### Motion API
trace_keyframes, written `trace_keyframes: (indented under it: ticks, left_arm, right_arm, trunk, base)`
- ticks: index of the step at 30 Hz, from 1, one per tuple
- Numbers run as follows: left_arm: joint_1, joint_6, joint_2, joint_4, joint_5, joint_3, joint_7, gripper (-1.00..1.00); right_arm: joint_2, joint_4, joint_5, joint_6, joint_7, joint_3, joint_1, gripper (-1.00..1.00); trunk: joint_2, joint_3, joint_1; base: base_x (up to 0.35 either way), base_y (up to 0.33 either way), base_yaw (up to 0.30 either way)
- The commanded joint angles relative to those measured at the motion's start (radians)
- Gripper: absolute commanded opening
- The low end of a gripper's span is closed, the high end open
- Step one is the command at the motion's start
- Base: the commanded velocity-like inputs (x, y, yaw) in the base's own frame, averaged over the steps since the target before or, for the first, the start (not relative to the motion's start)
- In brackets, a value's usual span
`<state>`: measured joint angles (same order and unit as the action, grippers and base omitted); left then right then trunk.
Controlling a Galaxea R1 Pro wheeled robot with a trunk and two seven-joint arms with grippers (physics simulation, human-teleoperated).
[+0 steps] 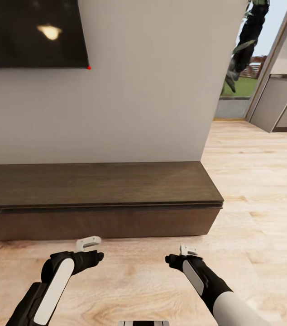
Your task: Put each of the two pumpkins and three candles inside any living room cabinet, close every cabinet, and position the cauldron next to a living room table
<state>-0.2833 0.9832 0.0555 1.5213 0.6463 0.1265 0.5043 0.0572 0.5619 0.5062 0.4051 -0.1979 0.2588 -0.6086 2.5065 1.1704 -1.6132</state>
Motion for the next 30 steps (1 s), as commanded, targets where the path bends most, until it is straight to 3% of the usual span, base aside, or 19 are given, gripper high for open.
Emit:
trace_keyframes:
  ticks: [1,14,20,30]
  left_arm:
    - [-0.001,0.003,0.001,0.001,0.012,-0.001,0.011,1.00]
    - [-0.002,0.005,0.000,-0.003,0.019,-0.005,0.012,1.00]
    - [-0.002,0.005,0.000,-0.003,0.020,-0.005,0.013,1.00]
    - [-0.002,0.005,0.001,-0.018,0.019,-0.005,0.013,1.00]
  right_arm:
    - [0.000,0.002,0.011,0.005,-0.003,0.004,0.000,1.00]
    - [0.001,0.003,0.014,0.069,0.009,-0.008,0.000,1.00]
    - [0.000,0.004,0.064,0.094,0.011,-0.047,0.000,1.00]
    - [0.000,0.004,0.066,0.102,0.010,-0.044,0.000,1.00]
  trunk:
    - [0.000,-0.003,0.001]
    - [-0.003,-0.053,0.006]
    - [-0.004,-0.077,0.009]
    - [-0.014,-0.114,0.017]
  base:
    - [0.000,0.000,0.000]
    - [0.000,0.000,0.000]
    - [0.000,0.000,0.000]
    - [0.000,0.000,0.000]
